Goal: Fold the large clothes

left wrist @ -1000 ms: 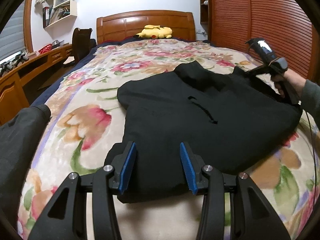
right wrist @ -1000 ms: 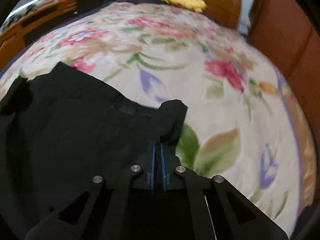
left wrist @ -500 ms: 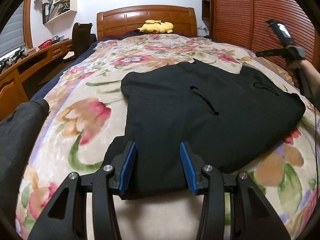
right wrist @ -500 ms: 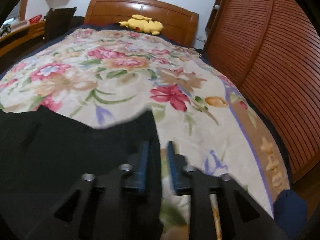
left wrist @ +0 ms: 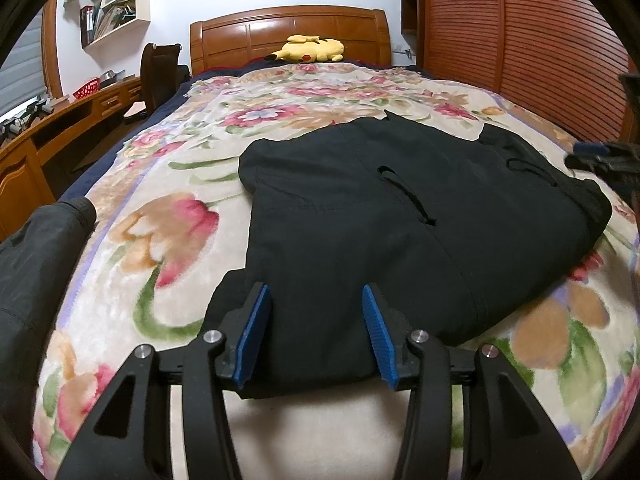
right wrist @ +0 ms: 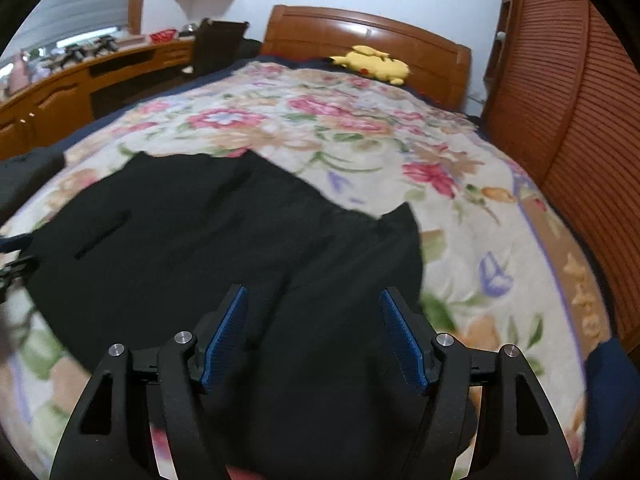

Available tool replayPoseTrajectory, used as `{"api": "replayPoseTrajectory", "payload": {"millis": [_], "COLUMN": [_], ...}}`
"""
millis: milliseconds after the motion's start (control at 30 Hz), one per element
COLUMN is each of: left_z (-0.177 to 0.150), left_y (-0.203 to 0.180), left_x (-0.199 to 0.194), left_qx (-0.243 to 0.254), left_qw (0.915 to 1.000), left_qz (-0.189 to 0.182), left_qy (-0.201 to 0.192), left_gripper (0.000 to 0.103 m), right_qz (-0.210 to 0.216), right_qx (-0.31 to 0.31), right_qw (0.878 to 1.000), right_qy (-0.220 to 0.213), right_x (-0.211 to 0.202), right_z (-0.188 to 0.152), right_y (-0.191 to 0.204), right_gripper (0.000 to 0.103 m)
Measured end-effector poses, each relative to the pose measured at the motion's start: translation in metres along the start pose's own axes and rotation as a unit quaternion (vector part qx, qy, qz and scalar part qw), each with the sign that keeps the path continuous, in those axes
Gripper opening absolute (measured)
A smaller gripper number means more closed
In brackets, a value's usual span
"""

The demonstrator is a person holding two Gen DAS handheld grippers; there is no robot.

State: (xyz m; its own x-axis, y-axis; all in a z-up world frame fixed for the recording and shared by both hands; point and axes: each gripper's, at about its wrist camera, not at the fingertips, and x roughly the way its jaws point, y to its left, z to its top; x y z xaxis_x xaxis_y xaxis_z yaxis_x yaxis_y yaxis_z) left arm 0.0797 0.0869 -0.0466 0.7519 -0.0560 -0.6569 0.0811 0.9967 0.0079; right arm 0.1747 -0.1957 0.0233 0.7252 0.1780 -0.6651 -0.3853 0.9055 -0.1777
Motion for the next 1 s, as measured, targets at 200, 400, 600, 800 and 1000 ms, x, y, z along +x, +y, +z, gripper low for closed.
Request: {"api": "replayPoseTrajectory", "payload": {"millis": [200,400,600,800,1000], "left_z": [-0.002,-0.003,-0.004,-0.005,-0.004], "left_y": [-0.001,-0.001,-0.002,-0.002,0.003], "left_x": [0.001,0.001,0.001,0.0,-0.004], "left_qx": [0.002,0.006,0.008,0.008,-0.002], "left_qw": [1.0,1.0,0.9999,0.9999,1.0], "left_qz": [0.003,0.007,0.01,0.011,0.007], "left_qy": [0.0,0.001,0.001,-0.001,-0.004], "left_gripper": [0.048,0.049,0.049,0.049,0.049], "right_qz": [0.0,0.004,0.011,0.021,0.019], "right_qx": [-0.012,0.007,0.021,-0.013,-0.018], "right_qw": [1.0,1.0,1.0,1.0,1.0], "right_qy": [0.006,0.012,-0.005,-0.013,-0.015], "right_x": [-0.004,0.014,0.022,0.023,0.009], "right_z": [-0.027,-0.027,-0.019,-0.019,-0.029], "right_y": [0.02,0.029,0.05,0.086,0.079], "right_gripper": [0.07,0.07,0.07,0.07,0.07]}}
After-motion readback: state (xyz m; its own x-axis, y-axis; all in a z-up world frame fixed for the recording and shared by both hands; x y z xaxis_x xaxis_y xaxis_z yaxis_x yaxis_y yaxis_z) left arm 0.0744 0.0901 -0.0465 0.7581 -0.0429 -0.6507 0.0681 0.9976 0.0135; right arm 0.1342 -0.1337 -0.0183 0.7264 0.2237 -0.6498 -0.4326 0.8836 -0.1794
